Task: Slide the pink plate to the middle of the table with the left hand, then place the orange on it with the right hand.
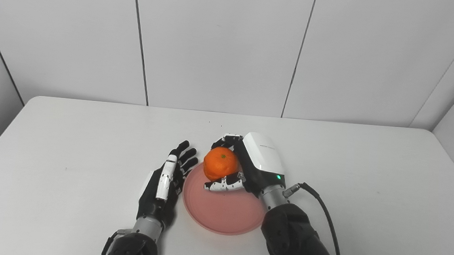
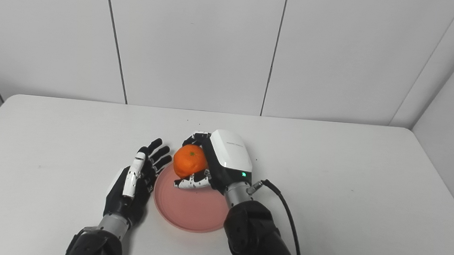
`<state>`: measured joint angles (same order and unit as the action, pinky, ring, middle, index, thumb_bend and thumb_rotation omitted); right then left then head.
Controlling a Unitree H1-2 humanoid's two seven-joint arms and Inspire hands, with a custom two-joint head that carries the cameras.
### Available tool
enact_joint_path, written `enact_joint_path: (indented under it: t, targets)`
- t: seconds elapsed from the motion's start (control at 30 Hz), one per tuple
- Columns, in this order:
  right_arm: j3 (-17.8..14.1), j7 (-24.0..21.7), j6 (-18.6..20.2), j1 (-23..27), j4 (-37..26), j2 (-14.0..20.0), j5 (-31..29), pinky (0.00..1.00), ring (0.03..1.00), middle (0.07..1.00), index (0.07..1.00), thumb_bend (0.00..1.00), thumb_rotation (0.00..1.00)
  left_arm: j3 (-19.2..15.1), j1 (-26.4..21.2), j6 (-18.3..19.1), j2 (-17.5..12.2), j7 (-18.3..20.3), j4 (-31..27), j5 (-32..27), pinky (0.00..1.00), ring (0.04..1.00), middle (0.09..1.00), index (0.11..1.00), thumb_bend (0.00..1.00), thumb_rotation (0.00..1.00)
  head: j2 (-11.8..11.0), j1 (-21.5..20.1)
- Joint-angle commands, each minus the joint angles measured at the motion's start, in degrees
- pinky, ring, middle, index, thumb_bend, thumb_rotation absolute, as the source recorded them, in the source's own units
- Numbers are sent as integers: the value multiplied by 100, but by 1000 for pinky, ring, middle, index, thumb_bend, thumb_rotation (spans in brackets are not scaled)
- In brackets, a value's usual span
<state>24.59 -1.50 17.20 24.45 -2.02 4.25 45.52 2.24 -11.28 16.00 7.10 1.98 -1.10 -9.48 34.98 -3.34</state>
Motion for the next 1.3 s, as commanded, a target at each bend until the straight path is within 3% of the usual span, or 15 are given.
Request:
enact_joint_path:
  t: [0.0,0.17,0.23,0.3,0.63,0.9,1.17,1.27]
  targets:
    - [-7,112,-279,129,3,3,37,203,301,477,489,527,0,-11,-31,-19,94,-93,51,63,893,910,915,907,386,1000,-2,5]
    - [63,113,-310,59,238,71,81,213,314,478,489,526,0,4,-46,-2,113,-164,45,103,888,913,919,908,383,1000,27,-12]
    - [70,81,-283,25,271,76,69,186,273,474,489,527,0,2,-45,1,112,-159,30,98,890,911,917,906,382,1000,45,-83]
    - [85,79,-264,10,320,81,91,162,242,363,491,516,94,-9,-56,4,97,-135,28,89,891,911,917,907,382,1000,55,-176]
    - [107,291,-350,-51,509,101,170,120,187,280,491,514,124,-111,-57,15,4,-37,23,-20,902,912,923,909,384,1000,66,-477]
    - [119,409,-547,-41,600,164,100,107,172,262,490,514,123,-105,-57,6,-38,-31,21,-21,892,904,915,904,386,1000,66,-531]
    - [158,283,-364,-26,570,143,236,128,200,306,492,517,134,-116,-50,-6,-79,36,25,-66,898,909,922,909,392,1000,62,-649]
    - [142,143,-276,-36,489,117,232,110,179,282,493,522,145,-137,-47,-16,-88,63,28,-81,897,911,924,910,389,1000,67,-673]
